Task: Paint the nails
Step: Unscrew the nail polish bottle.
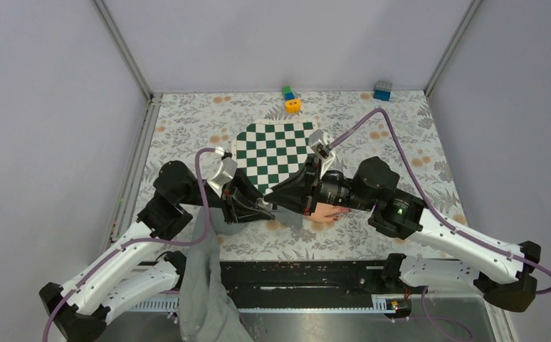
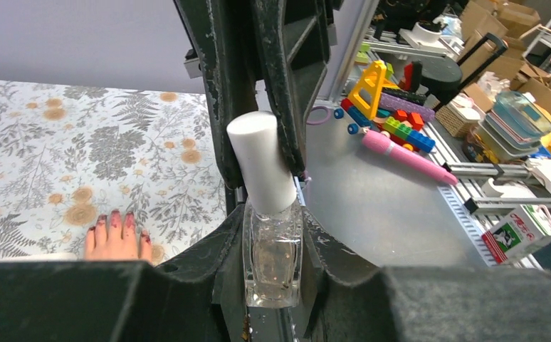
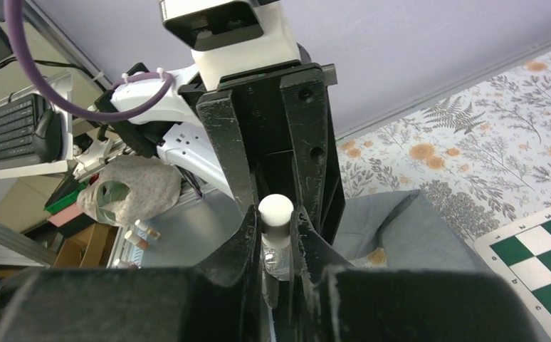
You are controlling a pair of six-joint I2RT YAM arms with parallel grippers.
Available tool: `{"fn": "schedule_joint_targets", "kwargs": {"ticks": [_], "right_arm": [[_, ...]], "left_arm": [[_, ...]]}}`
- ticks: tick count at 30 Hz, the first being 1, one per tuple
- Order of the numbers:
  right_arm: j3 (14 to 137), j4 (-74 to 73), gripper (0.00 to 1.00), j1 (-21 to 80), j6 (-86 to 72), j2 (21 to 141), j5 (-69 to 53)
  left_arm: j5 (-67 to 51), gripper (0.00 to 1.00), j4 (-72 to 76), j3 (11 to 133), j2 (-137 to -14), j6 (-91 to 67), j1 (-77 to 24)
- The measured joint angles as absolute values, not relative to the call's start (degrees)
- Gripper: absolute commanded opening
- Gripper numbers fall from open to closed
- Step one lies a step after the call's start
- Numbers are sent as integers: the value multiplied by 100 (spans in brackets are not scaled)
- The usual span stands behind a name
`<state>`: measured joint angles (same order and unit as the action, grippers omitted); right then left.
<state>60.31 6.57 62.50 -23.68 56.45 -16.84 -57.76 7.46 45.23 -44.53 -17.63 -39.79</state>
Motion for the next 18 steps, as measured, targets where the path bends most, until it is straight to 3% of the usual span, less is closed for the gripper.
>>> {"fn": "schedule_joint_targets", "kwargs": {"ticks": [11,18], "right_arm": [[5927,722,0,6250,-2147,5520,-1831],[5927,504,0,6252,-2012,5092,-1487]], "left_arm": [[-6082,0,961,4521,-4587,-1841,-3997],[-5867,0,215,4528,-4600,-1380,-3986]]}}
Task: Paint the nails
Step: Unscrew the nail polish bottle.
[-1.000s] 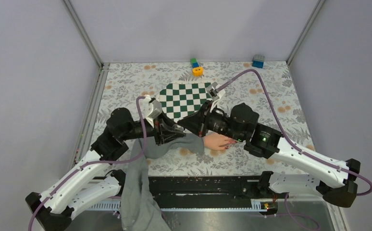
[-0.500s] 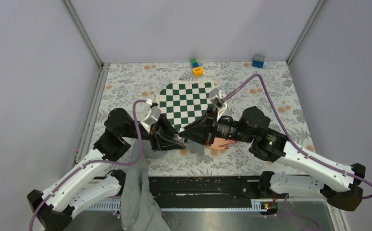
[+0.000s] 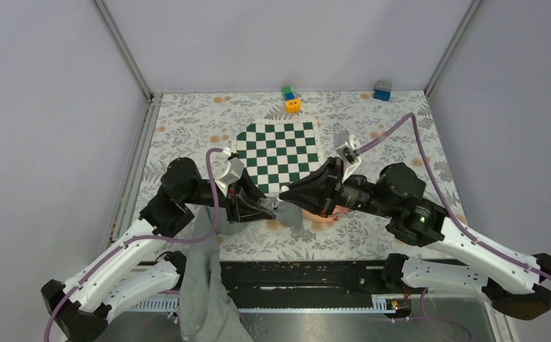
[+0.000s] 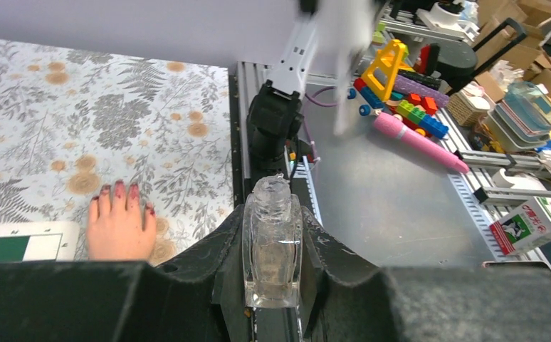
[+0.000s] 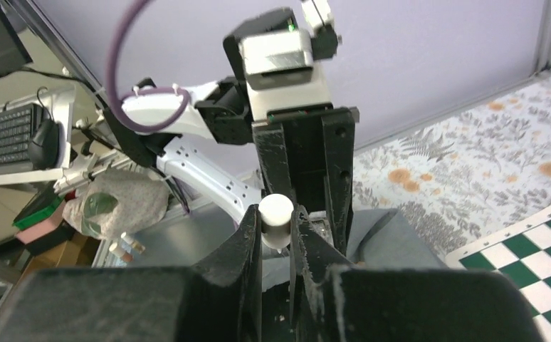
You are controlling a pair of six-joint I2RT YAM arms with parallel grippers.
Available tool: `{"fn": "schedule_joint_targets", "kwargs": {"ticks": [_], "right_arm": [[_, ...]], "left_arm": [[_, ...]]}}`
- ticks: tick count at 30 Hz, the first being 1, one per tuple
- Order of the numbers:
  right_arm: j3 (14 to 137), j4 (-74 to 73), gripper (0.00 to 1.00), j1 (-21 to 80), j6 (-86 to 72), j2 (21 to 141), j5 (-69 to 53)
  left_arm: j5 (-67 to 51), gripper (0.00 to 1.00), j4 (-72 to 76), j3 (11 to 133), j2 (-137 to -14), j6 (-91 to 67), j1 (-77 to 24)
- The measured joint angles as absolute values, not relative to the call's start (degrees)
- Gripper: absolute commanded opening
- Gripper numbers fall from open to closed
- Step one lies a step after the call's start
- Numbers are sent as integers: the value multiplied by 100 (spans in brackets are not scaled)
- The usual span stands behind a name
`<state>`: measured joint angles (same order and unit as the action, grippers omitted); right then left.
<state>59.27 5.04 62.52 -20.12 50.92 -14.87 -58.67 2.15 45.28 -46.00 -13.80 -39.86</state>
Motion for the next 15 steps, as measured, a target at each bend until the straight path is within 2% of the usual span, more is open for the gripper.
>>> {"fn": "schedule_joint_targets", "kwargs": {"ticks": [10,15], "right_arm": [[5918,497,0,6261,-1955,4635,-574],[5920,307,0,6263,-1925,4622,-32]], "left_arm": [[-5553,0,-106,4530,-4700,-1146,-3951],[-4897,0,-552,4657,-4689,-882,-3951]]}}
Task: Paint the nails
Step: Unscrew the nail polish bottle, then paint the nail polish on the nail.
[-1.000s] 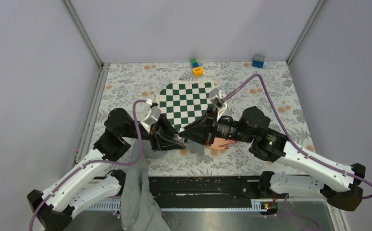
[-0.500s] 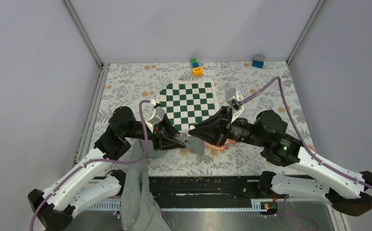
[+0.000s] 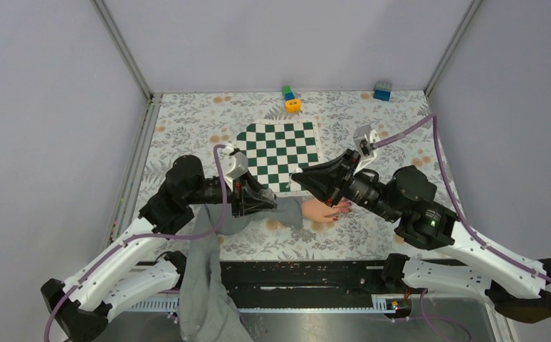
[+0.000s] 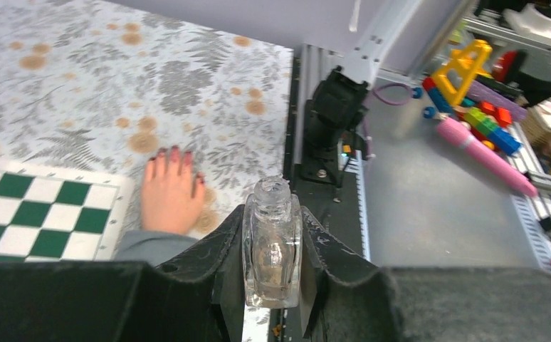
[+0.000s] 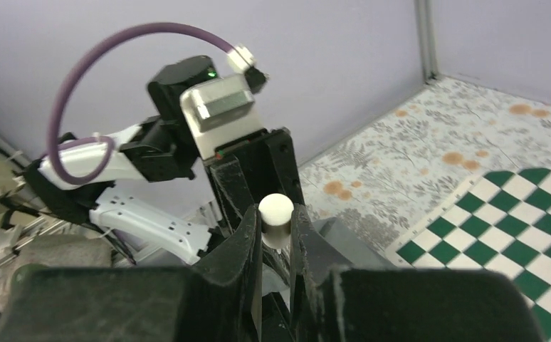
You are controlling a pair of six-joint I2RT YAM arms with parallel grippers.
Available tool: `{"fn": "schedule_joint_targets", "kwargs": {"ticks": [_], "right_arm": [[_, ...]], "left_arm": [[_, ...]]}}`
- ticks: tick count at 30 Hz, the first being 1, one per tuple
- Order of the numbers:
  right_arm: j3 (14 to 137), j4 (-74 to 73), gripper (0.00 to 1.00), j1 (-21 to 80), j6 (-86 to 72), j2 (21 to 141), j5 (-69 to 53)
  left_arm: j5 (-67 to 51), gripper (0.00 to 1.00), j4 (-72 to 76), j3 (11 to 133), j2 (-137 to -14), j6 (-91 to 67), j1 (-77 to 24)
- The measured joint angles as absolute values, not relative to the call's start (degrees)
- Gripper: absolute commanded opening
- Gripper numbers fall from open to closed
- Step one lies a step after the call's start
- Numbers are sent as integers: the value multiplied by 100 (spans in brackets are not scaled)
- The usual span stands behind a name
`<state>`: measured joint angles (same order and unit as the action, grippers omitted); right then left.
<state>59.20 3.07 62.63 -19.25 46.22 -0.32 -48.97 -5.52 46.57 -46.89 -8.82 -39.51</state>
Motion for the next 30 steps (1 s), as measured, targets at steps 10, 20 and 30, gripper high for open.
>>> {"fn": "schedule_joint_targets", "kwargs": {"ticks": [10,20,30], "right_arm": [[5756,-447,0,5843,-2220,4611,945],[4213,-558,0,4963,-2770,4099,1549],[2808,-43,0,3874,-3238,4110,1758]], "left_arm": [[-3367,0,-871,4692,-4300,-777,-3522],[-2198,0,-888,4659,-4021,-823,-2958],[-2145,0,-843,4622,-4021,-998,-2932]]}}
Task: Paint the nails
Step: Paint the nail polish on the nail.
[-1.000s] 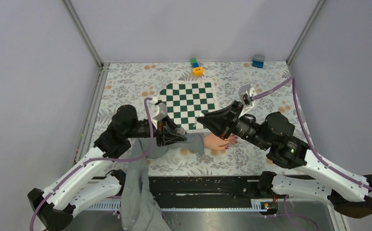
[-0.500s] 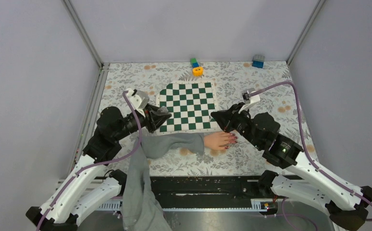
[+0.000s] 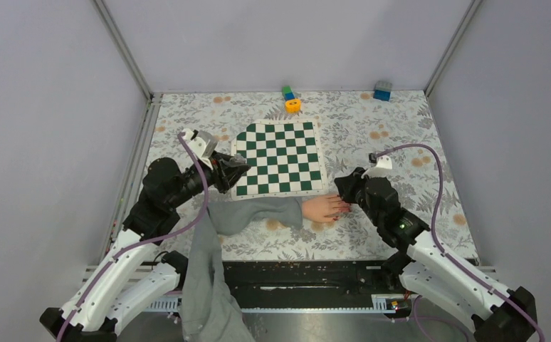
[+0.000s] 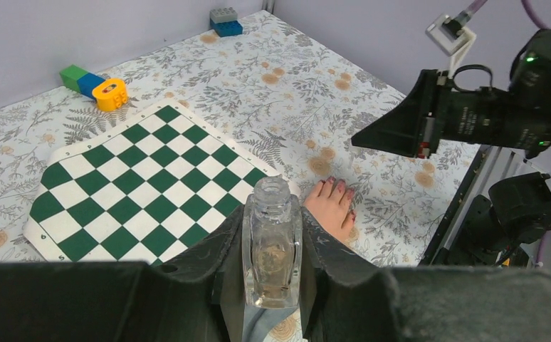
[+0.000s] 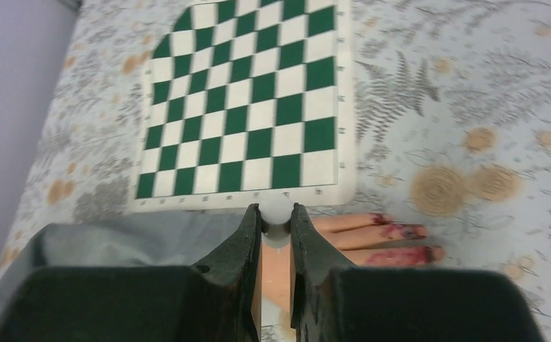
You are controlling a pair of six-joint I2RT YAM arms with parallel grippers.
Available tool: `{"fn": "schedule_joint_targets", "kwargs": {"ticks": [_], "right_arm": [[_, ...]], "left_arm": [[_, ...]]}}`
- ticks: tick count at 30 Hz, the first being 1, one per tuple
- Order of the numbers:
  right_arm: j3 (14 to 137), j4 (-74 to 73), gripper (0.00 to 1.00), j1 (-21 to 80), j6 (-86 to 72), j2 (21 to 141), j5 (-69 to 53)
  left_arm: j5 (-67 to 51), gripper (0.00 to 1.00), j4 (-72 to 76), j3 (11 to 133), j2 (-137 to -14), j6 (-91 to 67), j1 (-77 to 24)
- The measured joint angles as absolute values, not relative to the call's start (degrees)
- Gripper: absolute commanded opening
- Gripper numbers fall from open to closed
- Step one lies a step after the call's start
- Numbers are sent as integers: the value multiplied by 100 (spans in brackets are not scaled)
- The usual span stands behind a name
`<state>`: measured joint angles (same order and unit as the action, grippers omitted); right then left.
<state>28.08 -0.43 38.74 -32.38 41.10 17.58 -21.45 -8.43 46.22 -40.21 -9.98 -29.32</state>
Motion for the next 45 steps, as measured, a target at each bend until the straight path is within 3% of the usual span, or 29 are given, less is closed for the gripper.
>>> {"fn": "schedule_joint_targets", "kwargs": {"ticks": [14,26,45], "right_arm": [[1964,204,0,2333,-3463,4088,1490],[1155,187,0,2233,-3876,3614,1809],[1007,161,0,2233,-4014,3642,1988]], "left_arm": [[-2163,0,-843,4624,-4001,-1020,-2928],[-2224,0,-840,4624,-4147,-1098,-2928],[-2257,0,-840,4624,-4147,-1151,-2928]]}}
